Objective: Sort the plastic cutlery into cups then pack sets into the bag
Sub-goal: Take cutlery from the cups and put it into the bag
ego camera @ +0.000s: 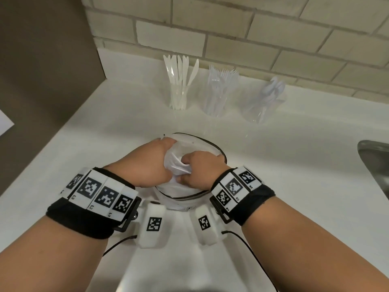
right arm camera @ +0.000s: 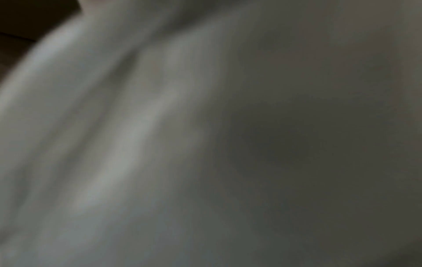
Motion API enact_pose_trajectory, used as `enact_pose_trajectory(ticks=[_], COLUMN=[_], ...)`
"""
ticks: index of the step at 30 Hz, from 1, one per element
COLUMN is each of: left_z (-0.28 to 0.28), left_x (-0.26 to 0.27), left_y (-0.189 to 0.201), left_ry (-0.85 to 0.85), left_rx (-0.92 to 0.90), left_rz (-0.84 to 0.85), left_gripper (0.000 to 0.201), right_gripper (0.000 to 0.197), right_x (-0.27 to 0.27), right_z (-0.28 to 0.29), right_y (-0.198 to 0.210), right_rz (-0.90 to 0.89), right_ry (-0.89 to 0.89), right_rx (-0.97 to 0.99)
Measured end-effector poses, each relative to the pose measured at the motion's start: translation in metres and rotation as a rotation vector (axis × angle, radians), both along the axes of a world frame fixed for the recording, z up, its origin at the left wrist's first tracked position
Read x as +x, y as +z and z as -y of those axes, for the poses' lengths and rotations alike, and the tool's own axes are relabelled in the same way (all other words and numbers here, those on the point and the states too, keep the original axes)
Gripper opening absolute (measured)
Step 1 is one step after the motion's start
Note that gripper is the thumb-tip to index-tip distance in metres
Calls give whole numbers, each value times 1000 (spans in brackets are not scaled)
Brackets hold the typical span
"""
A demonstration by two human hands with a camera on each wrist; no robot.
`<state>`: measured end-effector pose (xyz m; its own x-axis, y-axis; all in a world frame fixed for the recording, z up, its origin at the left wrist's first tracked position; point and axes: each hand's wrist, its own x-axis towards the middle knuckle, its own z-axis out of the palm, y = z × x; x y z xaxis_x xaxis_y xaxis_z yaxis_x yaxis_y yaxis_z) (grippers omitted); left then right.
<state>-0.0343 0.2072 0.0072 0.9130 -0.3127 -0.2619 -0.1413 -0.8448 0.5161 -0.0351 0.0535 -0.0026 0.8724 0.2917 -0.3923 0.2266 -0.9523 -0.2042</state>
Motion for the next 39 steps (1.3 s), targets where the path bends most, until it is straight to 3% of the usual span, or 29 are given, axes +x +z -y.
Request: enact_pose_trajectory(ticks=[4,7,10,12,16,20,25,31,34,39], left_z=[-15,-22,-23,-25,-23,-21,-23,-15,-4,15], left_x=[3,6,6,7,13,18,14,0,-8,-10], left_y=[1,2,-3,-7,-6,-2,-4,-1,4,4], left_ry=[115,203,171,134,158,305,230,309,312,141], left_rx=[42,79,145,183,60,-65,82,-245,-325,-116], left_rz=[56,95,65,50,100,116,63,-40,-71,29], left_gripper=[67,67,68,66,61,44,23,30,27,18], right_gripper=[15,18,37,39,36,39,47,47,44,35], right_x=[4,4,-2,-5,-1,2,3,6,8,13], right_z=[2,4,2,3,7,14,35,56,55,35], right_y=[8,16,12,8,8,9,12,7,3,2], right_rz=[9,-25,-69,-67,-69,-40,-57,-96,-57,65], right_ry=[7,25,15,-1,3,-4,63,23,68,159], right_rx=[22,78,134,163,167,269,457,622,560,251])
